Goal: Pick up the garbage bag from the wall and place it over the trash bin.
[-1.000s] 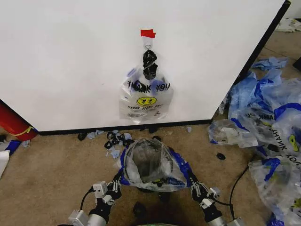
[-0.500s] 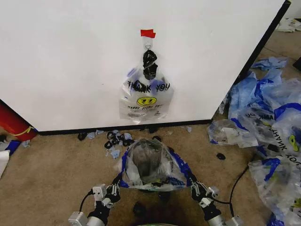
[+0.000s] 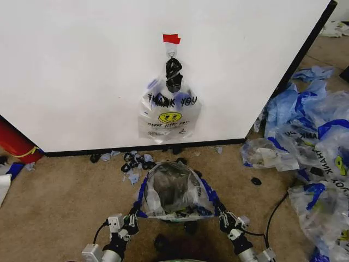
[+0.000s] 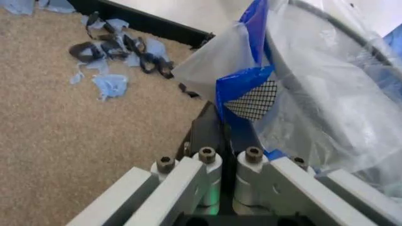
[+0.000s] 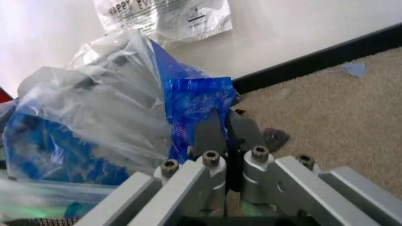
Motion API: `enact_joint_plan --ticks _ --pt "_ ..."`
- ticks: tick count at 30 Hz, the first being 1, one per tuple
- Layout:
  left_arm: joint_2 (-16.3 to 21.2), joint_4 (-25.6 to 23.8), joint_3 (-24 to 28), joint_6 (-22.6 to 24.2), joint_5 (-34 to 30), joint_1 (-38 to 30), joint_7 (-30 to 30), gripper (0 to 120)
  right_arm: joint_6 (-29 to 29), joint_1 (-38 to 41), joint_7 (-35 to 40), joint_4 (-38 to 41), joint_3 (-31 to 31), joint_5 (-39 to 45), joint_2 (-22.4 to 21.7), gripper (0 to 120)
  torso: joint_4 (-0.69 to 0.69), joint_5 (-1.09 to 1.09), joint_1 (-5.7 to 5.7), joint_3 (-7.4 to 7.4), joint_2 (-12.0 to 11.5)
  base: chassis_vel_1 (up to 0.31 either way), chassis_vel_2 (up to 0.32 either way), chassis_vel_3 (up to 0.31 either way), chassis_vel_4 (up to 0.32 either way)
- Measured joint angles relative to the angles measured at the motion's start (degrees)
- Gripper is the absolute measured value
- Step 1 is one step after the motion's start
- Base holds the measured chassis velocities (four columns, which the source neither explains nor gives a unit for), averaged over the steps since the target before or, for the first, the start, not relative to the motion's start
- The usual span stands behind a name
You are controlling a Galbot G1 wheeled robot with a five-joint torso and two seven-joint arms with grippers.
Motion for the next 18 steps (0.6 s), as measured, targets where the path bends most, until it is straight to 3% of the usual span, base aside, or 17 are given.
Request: enact_joint_plan --ticks 4,18 --pt "0.60 -3.84 -0.20 0.63 0.60 2.25 -0.15 0 -0.03 -1.72 -0.12 2.60 0.78 -0.61 -1.61 0 0.01 0.00 0.00 0.00 0.01 0.000 0.000 0.000 0.000" --pt "2.20 -7.80 -0.37 0.56 1.64 5.15 -0.39 0 -0.07 -3.27 -0.20 6.61 0.66 -2.35 -3.10 0 0.01 0.02 0.00 0.00 0.01 0.000 0.000 0.000 0.000"
